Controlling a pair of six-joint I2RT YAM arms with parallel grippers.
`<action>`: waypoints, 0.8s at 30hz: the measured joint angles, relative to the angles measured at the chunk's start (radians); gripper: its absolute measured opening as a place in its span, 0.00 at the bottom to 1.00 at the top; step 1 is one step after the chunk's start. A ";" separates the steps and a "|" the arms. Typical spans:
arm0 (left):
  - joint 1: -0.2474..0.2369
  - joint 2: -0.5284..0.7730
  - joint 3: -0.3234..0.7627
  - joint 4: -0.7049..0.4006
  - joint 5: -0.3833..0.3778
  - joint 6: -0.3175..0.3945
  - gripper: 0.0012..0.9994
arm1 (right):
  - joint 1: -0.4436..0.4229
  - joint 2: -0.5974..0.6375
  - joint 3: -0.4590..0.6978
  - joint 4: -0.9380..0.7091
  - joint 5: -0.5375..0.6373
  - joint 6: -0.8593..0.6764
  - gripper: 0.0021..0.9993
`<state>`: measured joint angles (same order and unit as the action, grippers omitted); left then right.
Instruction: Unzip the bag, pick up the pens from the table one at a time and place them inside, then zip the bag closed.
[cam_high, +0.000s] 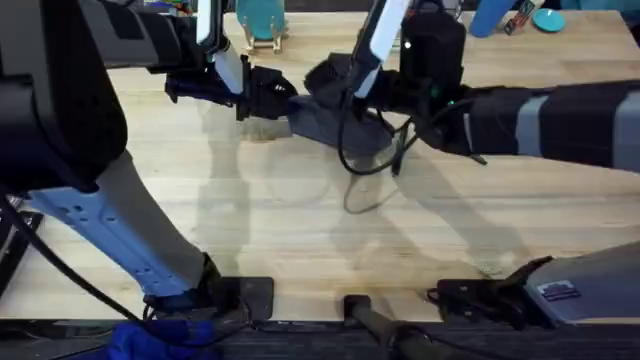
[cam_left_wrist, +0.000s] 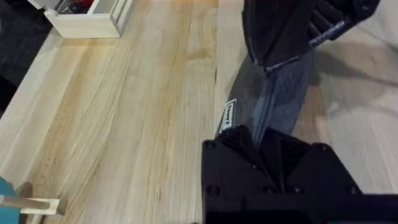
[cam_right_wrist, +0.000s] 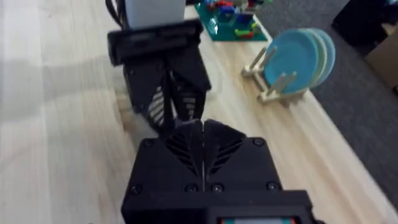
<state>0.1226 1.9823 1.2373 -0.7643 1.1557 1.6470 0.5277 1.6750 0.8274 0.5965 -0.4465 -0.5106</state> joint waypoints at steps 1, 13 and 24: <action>0.000 0.000 0.000 0.000 0.000 0.000 0.04 | 0.003 0.005 0.011 0.004 -0.001 0.000 0.03; 0.000 0.000 0.000 -0.002 0.000 0.000 0.04 | 0.015 0.047 0.047 0.043 -0.003 -0.015 0.03; 0.000 0.000 0.000 -0.002 0.000 0.000 0.04 | 0.015 0.046 0.060 0.123 -0.003 -0.045 0.03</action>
<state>0.1223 1.9823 1.2373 -0.7658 1.1557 1.6470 0.5430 1.7214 0.8871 0.7200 -0.4496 -0.5552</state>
